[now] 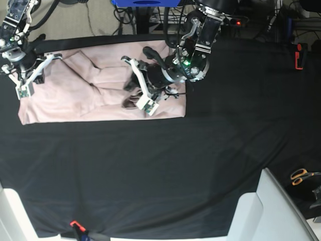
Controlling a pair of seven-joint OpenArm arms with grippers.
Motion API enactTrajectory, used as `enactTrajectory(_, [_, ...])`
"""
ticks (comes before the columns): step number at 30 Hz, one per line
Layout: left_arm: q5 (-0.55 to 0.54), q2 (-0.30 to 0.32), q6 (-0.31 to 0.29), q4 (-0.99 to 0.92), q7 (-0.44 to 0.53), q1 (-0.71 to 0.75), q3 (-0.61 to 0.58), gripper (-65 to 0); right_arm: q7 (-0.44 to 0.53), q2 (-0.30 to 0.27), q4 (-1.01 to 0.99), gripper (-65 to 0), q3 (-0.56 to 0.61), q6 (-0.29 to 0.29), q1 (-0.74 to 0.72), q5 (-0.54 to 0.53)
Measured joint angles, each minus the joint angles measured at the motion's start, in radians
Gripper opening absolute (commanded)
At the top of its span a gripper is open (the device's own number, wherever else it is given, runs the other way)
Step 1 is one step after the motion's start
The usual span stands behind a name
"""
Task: Fold the T-shirt properly
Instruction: 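Fold the held end over toward the right gripper and release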
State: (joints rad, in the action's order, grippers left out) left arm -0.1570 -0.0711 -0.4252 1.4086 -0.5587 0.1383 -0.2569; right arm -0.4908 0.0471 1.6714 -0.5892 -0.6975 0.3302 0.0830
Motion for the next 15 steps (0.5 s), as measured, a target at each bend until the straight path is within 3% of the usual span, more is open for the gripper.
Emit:
enactTrajectory(7, [-0.003, -0.009, -0.001, -0.084, 0.009, -0.088, -0.132, -33.1, 0.000, 0.000, 0.000, -65.0, 0.000, 0.000, -0.002, 0.000])
enactTrajectory(15, [0.000, -0.067, 0.002, -0.211, 0.003, -0.177, -0.157, -33.2, 0.000, -0.003, 0.000, -65.0, 0.000, 0.000, -0.002, 0.000])
